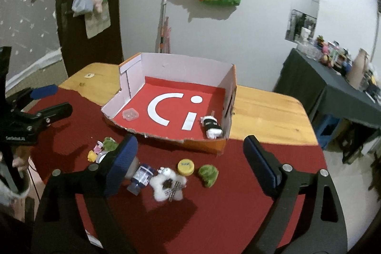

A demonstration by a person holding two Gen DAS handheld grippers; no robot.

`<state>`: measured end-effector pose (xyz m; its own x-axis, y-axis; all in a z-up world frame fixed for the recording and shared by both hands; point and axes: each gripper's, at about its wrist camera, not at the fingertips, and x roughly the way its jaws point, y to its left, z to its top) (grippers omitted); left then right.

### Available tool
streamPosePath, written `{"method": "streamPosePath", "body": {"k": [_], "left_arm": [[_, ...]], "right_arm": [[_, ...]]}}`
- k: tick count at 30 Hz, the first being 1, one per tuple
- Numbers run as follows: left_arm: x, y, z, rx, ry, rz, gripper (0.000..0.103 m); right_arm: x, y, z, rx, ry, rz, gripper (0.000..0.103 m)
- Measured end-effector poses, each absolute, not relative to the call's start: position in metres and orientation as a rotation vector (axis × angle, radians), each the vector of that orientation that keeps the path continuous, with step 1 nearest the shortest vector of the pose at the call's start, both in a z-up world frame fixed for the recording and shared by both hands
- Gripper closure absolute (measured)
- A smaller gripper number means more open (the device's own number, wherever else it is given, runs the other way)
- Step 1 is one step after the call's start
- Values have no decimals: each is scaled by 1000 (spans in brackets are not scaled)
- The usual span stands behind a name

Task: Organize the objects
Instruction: 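Withdraw both grippers from the box back toward the remaining items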

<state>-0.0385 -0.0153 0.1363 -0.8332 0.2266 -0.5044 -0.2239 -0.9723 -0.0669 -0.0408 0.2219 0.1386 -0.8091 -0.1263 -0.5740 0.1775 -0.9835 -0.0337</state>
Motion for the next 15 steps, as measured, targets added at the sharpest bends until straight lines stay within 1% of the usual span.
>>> {"method": "streamPosePath", "body": {"k": [5, 10, 15], "left_arm": [[-19, -14, 118, -769, -36, 2851, 0], [-7, -8, 95, -810, -42, 2870, 0], [-4, -4, 67, -898, -30, 2865, 0]], "right_arm": [[-23, 220, 112, 857, 72, -2882, 10], [-19, 221, 89, 881, -15, -2888, 10], [-18, 218, 68, 926, -13, -2887, 10]]}}
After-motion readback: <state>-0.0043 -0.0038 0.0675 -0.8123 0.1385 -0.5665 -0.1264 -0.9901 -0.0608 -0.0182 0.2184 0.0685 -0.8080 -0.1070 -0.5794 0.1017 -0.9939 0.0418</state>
